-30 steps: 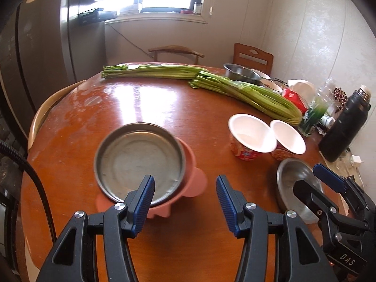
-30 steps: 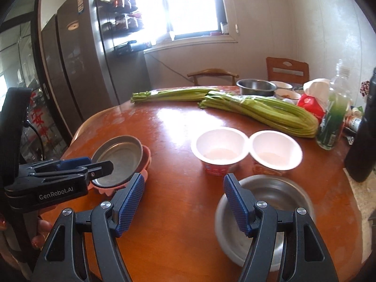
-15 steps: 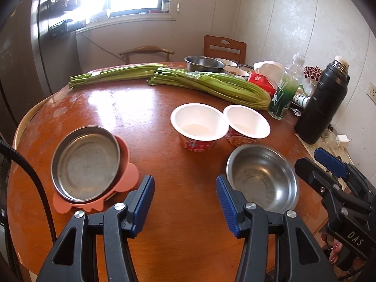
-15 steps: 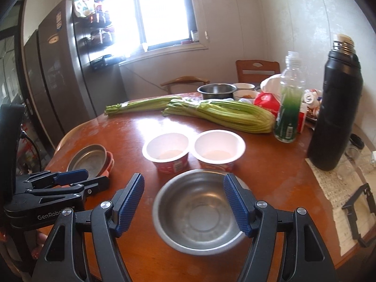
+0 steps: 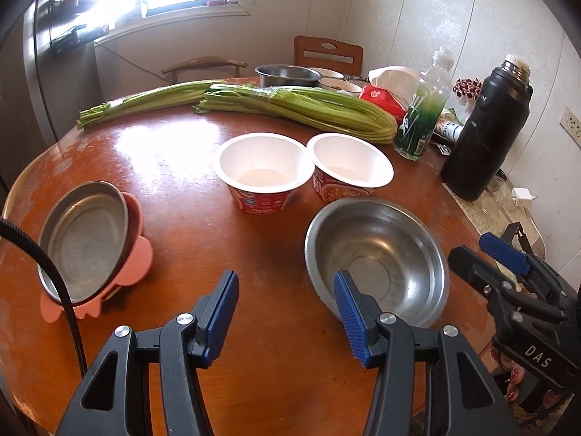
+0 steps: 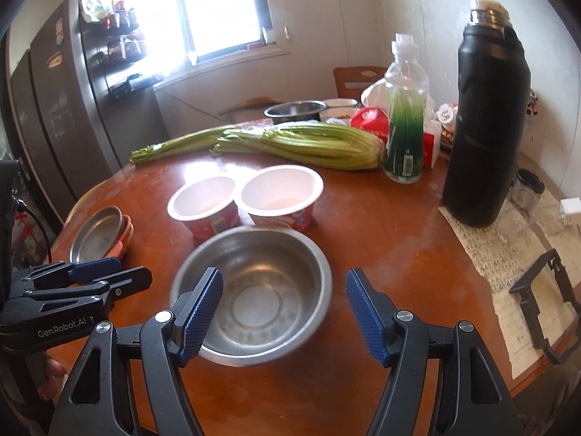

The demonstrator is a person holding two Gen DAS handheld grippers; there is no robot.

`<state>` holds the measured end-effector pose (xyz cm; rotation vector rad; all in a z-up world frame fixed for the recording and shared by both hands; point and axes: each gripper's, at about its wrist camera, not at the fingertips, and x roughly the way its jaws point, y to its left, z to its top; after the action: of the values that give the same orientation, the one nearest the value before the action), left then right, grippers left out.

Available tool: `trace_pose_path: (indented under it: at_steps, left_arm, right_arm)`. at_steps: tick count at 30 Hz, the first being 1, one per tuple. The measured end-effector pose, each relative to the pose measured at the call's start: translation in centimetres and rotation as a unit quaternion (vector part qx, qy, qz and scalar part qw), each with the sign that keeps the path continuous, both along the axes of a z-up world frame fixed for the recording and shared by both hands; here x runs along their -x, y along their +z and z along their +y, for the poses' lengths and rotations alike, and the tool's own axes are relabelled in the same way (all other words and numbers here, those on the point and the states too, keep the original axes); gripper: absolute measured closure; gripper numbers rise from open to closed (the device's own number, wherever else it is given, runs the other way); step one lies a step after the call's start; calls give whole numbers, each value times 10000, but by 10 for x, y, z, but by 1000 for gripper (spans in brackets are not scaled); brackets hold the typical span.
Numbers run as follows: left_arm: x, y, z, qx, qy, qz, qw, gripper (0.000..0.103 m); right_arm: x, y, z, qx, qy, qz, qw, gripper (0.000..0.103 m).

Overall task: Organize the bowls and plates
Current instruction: 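Move the left gripper to the rim of the silver bowl, then close the left gripper on the silver bowl rim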

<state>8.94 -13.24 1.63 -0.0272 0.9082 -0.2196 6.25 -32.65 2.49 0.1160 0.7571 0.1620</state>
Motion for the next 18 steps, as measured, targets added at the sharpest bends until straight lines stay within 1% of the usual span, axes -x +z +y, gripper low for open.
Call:
trace_pose_path:
  at_steps: [3,7,10,14,18]
  left_arm:
    - [-7,-6,-6,38,-43,82,10000,49]
    - [-15,-12,-13,147,-145,185,9996,49]
    - [-23,-16,-20,144,-178,236,9995,49]
    - [-34,-21,-27,196,-287,318,9989,49]
    - [-45,-30,-32,219,-294,421,9984,49]
  right_arm:
    - [-4,-12,-4,65,-25,184,9998,31]
    - [-6,-23,-2,132,70,329,9993,31]
    - [-9,-32,1,178,169,431,9988,31]
    - [-16,-42,6,212,289,603,9975,31]
    - [-22,-46,10,280,336,656,9969,31]
